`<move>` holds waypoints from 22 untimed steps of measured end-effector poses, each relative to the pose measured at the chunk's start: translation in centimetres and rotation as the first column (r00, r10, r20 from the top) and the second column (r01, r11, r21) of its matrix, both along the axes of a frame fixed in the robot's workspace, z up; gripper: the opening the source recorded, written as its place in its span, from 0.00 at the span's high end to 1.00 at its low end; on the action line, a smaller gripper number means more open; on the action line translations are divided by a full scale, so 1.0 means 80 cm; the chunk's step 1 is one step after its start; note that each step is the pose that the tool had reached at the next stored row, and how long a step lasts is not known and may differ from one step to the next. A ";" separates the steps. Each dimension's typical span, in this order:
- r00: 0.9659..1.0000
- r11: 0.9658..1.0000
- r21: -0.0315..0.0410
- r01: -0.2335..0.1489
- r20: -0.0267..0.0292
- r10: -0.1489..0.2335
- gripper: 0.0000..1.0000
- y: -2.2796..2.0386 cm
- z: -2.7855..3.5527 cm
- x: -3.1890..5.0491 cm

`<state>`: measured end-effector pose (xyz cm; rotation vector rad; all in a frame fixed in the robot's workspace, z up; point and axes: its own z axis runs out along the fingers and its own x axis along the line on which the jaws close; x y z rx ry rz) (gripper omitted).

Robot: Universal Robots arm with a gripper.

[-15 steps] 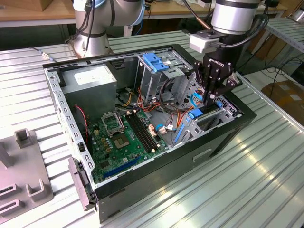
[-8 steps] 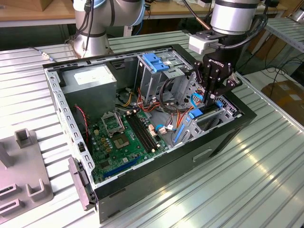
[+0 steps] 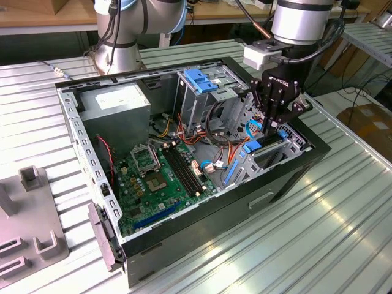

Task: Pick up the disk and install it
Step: 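Insert the second disk wire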

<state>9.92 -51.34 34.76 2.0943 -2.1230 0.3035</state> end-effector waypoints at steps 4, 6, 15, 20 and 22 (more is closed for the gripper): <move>1.000 1.000 0.000 0.000 0.003 0.000 0.84 0.0000 0.0000 0.000; 1.000 1.000 0.000 0.000 0.005 0.000 0.84 0.0000 0.0000 0.000; 1.000 0.998 0.059 0.000 0.009 -0.001 0.84 -0.0101 -0.0001 0.000; 1.000 0.993 0.118 0.000 0.009 -0.001 0.84 -0.0236 -0.0001 0.000; 1.000 0.989 0.146 0.000 0.009 -0.001 0.84 -0.0277 -0.0001 0.000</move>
